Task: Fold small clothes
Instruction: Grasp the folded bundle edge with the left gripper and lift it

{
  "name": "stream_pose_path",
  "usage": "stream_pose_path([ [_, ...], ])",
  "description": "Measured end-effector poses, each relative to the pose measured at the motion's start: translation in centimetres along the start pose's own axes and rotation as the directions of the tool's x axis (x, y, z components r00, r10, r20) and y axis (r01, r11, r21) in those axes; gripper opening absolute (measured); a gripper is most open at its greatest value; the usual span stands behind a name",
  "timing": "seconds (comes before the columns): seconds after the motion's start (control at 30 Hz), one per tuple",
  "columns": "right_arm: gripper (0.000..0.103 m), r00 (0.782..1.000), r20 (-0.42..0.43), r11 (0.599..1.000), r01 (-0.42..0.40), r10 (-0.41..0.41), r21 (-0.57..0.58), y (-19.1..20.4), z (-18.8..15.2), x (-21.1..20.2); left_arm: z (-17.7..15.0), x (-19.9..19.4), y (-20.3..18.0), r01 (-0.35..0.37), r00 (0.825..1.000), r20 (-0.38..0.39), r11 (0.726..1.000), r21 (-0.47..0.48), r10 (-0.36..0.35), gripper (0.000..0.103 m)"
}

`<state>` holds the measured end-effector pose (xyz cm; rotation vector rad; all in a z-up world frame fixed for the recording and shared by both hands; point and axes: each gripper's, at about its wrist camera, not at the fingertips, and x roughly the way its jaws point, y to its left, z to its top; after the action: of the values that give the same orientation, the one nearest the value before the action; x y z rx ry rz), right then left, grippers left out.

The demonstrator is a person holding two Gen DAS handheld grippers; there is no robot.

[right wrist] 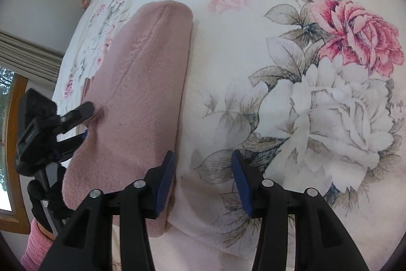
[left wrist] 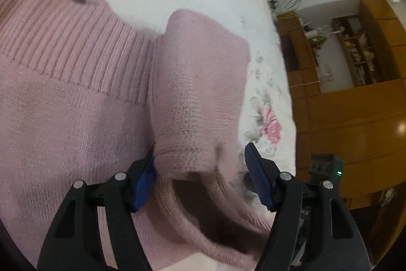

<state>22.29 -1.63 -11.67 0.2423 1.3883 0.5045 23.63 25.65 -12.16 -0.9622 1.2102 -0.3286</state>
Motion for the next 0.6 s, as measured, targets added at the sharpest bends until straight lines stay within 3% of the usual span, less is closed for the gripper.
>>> stream_pose_path([
  [0.13, 0.049, 1.000, -0.006, 1.000, 0.003, -0.003, -0.007, -0.2, -0.1, 0.2, -0.1, 0.4, -0.3, 0.008, 1.000, 0.021, 1.000, -0.004, -0.008, 0.063],
  [0.3, 0.049, 1.000, -0.003, 1.000, -0.002, 0.002, 0.008, -0.4, -0.3, 0.6, -0.3, 0.2, -0.6, -0.011, 0.999, 0.049, 1.000, 0.002, 0.010, 0.032],
  [0.43, 0.050, 1.000, -0.005, 1.000, 0.001, -0.001, 0.008, -0.6, -0.5, 0.7, -0.7, -1.0, -0.9, 0.002, 0.996, 0.085, 1.000, 0.025, -0.004, 0.028],
  [0.6, 0.050, 1.000, 0.005, 1.000, -0.011, 0.011, -0.002, 0.2, -0.7, 0.3, -1.5, -4.2, -1.9, 0.059, 0.985, 0.156, 0.995, 0.084, -0.072, 0.026],
])
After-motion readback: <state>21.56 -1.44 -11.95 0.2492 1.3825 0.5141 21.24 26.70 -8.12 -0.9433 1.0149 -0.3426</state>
